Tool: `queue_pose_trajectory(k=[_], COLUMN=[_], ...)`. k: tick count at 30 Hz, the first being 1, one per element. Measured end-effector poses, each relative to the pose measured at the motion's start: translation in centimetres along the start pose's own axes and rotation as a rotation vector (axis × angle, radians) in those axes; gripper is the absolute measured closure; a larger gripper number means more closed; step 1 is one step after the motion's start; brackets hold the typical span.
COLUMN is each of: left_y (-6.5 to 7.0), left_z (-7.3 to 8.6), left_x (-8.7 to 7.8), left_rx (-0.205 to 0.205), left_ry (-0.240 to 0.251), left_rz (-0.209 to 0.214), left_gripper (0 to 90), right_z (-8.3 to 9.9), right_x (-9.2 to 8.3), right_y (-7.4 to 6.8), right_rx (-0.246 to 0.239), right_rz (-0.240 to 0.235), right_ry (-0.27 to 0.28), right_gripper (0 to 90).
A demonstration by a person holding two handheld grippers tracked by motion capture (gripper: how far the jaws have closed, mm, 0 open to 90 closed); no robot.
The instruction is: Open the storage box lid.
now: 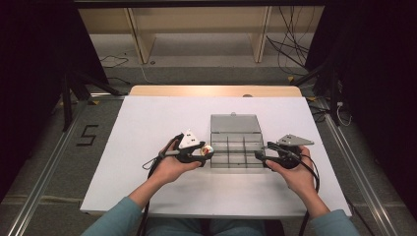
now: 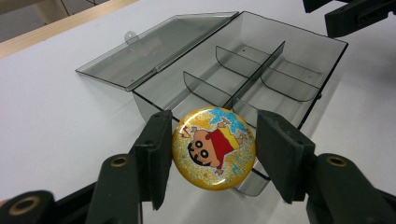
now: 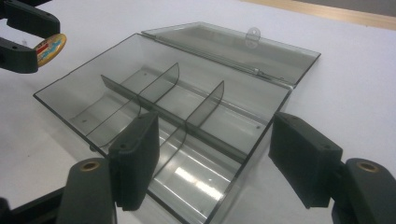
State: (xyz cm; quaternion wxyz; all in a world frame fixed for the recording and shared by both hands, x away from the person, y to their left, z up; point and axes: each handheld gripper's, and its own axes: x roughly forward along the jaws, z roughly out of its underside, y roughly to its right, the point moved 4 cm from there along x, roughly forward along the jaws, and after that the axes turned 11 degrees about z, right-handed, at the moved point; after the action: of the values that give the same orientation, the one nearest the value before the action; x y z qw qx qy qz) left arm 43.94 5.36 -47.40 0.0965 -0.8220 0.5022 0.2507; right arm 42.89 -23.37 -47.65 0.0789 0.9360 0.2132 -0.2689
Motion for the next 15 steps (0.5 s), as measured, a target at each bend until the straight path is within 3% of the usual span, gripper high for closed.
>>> queue_pose_trajectory(k=[15], left_y=[1.01], left_z=[-1.03], left_x=[1.02], left_rx=[0.015], left_ry=[0.005], left_rz=[0.028], left_gripper=[47.3], right_z=[0.01], right_x=[0.07], right_y=[-0.01], right_rx=[-0.001], right_rz=[-0.001], right_ry=[0.000], right_gripper=[33.5])
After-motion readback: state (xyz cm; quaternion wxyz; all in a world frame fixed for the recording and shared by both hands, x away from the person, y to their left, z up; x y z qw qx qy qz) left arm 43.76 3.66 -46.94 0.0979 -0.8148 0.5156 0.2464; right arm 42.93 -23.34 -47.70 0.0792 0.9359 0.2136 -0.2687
